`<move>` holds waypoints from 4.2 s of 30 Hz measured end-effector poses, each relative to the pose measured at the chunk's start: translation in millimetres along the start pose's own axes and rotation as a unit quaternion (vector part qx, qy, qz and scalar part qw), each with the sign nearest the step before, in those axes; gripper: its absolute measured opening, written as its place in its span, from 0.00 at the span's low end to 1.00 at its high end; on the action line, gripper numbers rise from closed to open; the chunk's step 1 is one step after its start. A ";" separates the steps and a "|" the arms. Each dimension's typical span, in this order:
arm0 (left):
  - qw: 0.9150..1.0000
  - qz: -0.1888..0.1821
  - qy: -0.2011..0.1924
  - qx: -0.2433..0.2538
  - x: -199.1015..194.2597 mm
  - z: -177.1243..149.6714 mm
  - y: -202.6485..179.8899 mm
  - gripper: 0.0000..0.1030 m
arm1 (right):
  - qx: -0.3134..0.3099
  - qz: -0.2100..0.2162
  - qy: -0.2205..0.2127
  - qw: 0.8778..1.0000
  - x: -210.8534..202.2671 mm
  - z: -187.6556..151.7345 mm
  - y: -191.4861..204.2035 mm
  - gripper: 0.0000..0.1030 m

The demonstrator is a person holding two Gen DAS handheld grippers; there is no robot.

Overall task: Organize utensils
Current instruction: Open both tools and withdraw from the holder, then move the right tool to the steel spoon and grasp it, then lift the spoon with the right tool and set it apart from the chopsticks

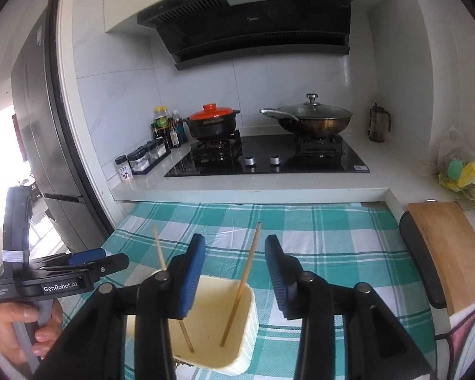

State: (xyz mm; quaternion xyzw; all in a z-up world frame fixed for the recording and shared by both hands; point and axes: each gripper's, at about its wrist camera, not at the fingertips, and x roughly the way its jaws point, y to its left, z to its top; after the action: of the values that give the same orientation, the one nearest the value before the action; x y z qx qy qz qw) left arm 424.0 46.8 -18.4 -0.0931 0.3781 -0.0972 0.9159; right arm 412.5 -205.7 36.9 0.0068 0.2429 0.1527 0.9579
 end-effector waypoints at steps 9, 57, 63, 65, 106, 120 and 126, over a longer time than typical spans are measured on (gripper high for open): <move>0.996 -0.009 0.085 -0.004 -30.0 -199.5 3.4 0.84 | -0.037 -0.081 0.036 0.995 -113.3 -174.8 -30.9 0.56; 0.989 0.096 0.085 0.072 31.4 -260.7 -99.4 0.87 | 0.089 -0.099 0.095 0.987 -141.6 -321.3 -70.2 0.56; 0.989 0.096 0.083 0.072 29.5 -261.6 -96.6 0.85 | 0.039 -0.004 0.158 0.987 -100.5 -297.7 -37.2 0.45; 0.990 0.095 0.080 0.073 29.1 -262.1 -96.1 0.85 | 0.027 -0.011 0.180 0.983 -82.7 -293.6 -33.4 0.35; 0.990 0.098 0.078 0.070 28.2 -262.4 -93.4 0.88 | -0.037 0.008 0.213 0.976 -39.3 -259.2 0.6 0.00; 0.990 0.098 0.078 0.070 28.0 -262.5 -93.3 0.88 | -0.075 0.037 0.200 0.976 3.3 -254.2 29.3 0.53; 0.990 0.098 0.078 0.070 27.8 -262.5 -93.3 0.88 | -0.111 0.022 0.192 0.975 17.9 -258.9 42.2 0.41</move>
State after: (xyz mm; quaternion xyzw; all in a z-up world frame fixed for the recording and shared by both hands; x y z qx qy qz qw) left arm 246.7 -75.5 -197.3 0.0167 0.4477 -0.0402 0.8931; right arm 294.2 -176.0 -196.1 -0.1237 0.4035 0.1978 0.8847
